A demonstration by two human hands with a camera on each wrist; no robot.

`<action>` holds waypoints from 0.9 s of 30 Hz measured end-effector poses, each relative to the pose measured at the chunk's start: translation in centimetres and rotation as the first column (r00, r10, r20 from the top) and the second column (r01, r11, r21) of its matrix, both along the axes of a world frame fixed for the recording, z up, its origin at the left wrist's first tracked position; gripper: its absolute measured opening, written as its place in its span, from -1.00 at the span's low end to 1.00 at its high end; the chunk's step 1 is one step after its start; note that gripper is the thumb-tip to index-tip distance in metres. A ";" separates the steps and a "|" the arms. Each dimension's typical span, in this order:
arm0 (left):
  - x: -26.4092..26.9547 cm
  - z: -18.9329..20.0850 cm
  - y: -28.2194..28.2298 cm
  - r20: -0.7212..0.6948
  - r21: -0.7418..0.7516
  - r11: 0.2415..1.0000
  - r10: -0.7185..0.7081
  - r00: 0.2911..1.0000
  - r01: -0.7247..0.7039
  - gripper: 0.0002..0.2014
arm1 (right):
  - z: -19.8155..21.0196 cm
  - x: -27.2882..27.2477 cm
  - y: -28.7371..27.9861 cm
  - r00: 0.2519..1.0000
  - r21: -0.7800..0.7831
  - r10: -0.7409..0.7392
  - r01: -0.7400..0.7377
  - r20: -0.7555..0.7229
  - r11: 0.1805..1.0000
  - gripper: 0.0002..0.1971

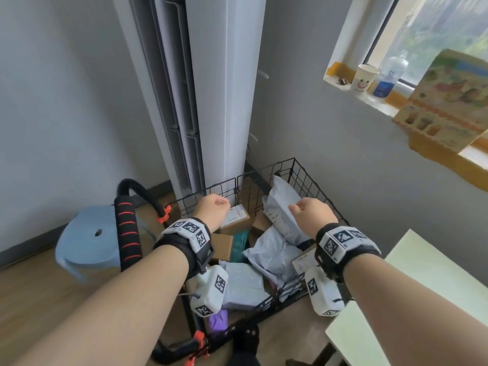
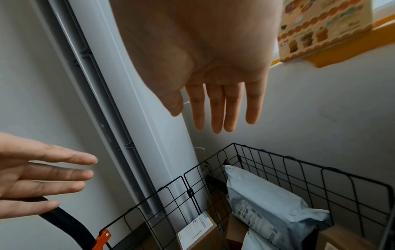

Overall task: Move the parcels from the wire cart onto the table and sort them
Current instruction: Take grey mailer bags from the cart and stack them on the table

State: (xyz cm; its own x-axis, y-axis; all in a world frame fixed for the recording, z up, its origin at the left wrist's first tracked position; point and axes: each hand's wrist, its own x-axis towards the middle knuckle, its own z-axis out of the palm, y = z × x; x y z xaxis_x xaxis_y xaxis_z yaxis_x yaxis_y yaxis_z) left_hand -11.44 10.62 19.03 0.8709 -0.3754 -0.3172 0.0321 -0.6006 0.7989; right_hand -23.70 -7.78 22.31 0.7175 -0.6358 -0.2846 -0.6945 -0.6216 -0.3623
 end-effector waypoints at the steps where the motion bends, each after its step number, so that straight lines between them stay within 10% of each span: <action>1: 0.6 -0.3 -0.5 -0.010 0.004 1.000 0.002 1.000 -0.002 -0.85 | -0.6 1.0 -0.6 1.000 0.011 0.008 -0.008 -0.010 1.000 -0.67; 27: 7.7 -22.8 -6.2 -0.527 0.046 0.993 0.115 0.842 -0.107 -0.77 | -25.1 12.1 -6.4 0.918 0.235 0.121 -0.032 -0.377 0.972 -0.68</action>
State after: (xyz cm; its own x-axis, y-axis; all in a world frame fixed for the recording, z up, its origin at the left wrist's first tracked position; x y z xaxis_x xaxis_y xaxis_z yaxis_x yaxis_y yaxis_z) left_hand -3.70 4.42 -3.75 0.6052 -0.2781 -0.7459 0.5138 -0.5791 0.6329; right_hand -11.57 -14.16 -2.81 0.5668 -0.4727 -0.6748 -0.7608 -0.6145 -0.2085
